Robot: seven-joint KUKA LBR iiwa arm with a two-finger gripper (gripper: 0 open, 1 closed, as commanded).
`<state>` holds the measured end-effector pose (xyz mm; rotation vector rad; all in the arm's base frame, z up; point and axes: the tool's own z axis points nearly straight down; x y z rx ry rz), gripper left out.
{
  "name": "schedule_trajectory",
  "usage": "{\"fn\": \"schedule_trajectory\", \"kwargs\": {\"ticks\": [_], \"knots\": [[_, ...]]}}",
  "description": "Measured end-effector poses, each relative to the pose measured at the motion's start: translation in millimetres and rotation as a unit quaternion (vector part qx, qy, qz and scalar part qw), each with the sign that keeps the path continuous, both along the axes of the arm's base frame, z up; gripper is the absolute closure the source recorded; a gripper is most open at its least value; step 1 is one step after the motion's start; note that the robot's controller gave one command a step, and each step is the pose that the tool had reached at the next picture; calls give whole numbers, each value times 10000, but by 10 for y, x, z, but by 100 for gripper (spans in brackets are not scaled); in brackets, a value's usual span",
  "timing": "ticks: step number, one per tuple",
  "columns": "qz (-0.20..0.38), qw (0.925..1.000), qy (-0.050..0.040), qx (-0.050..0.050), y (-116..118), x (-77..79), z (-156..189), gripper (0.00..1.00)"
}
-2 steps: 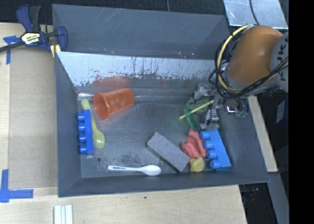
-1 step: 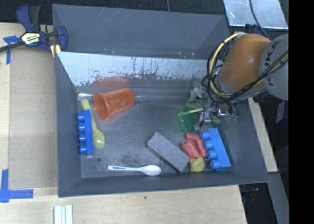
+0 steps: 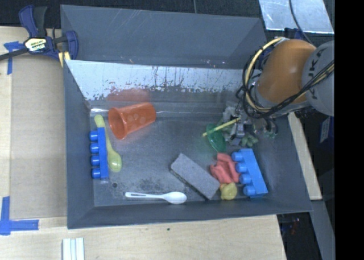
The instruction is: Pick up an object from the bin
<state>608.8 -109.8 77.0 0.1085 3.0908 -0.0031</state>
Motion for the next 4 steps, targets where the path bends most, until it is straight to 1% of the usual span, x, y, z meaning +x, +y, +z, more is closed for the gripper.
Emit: {"fn": "schedule_trajectory", "kwargs": {"ticks": [1,2,3,4], "knots": [[4,10000,1,1,1,0,-1,100],[781,9969,-100,-66,0,-54,7,100],[449,9990,-49,-18,-20,-31,4,100],[871,9961,-89,-55,-59,23,6,100]]}}
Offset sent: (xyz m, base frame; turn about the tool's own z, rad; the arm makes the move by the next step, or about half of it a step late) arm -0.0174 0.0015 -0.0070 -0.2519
